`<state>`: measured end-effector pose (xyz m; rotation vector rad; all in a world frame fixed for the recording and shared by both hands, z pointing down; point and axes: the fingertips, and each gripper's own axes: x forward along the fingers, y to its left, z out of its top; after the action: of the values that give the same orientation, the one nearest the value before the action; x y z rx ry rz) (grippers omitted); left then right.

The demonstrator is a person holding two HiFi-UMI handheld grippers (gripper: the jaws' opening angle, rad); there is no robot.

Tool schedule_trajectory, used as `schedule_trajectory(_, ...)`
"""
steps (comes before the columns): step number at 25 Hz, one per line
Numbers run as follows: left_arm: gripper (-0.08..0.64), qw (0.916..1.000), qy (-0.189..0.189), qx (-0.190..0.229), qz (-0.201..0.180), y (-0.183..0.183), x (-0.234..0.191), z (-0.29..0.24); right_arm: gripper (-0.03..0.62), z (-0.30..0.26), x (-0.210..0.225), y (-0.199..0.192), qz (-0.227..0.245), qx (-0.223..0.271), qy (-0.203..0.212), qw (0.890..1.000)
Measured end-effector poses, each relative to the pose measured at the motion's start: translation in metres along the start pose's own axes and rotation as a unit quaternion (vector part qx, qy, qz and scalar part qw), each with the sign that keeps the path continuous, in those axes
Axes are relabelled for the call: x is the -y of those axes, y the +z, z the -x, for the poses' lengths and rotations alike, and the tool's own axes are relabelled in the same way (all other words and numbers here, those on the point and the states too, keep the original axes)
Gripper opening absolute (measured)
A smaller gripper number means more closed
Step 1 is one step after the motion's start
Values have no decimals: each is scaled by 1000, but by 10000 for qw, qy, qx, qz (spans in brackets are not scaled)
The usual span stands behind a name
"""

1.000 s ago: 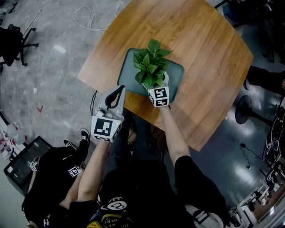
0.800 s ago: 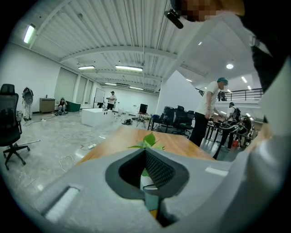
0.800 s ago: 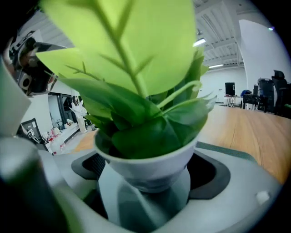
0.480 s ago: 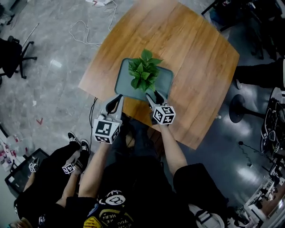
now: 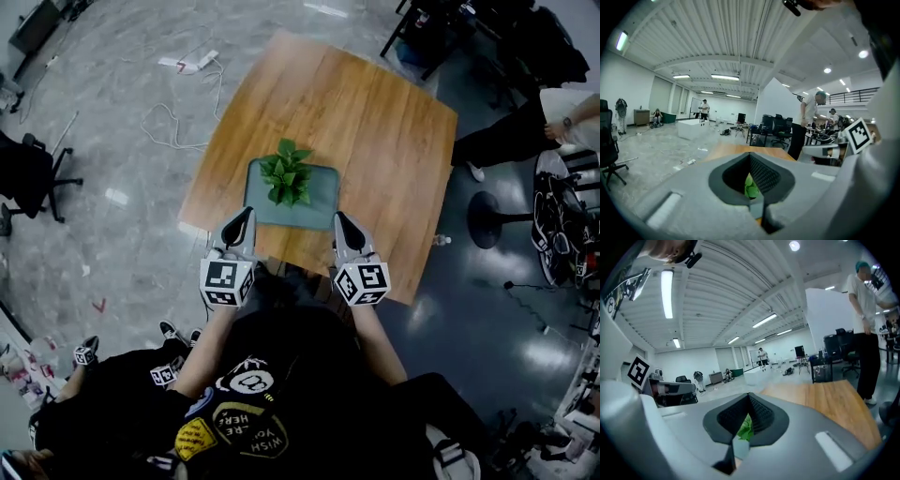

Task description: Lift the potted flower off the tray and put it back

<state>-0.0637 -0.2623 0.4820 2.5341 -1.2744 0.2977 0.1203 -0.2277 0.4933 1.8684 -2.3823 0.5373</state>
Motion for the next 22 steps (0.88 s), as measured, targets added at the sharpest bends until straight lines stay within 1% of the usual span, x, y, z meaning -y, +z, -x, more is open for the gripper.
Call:
schedule_trajectory(3,-2,9996,165,171,-155,34,2,15,2,9,-13,26,150,143,-140,9997)
schedule_trajectory(5,-2,9989,118,353,-278,56,10,18,2,9,-19,38,218,183,-160,9995)
schedule_trajectory(7,-2,9982,12,470,-378,70,15,20,2,8,-27,46,257,212,-131,9994)
schedule_trajectory(11,-2,9979,-147,555,-296,80,21,20,2,6,-41,60,340,257,6,9991)
schedule_trajectory(13,-2,9977,-174,541,-375,84,28,14,2,3,-38,68,410,259,38,9988)
schedule_trajectory(15,-2,9977,-233,473,-420,87,33,7,1,0,-34,72,385,251,22,9989)
schedule_trajectory(19,-2,9976,-273,473,-419,95,31,10,2,-3,-41,69,304,208,89,9993)
schedule_trajectory(22,-2,9979,-269,463,-375,91,29,14,2,-2,-47,63,307,114,115,9994)
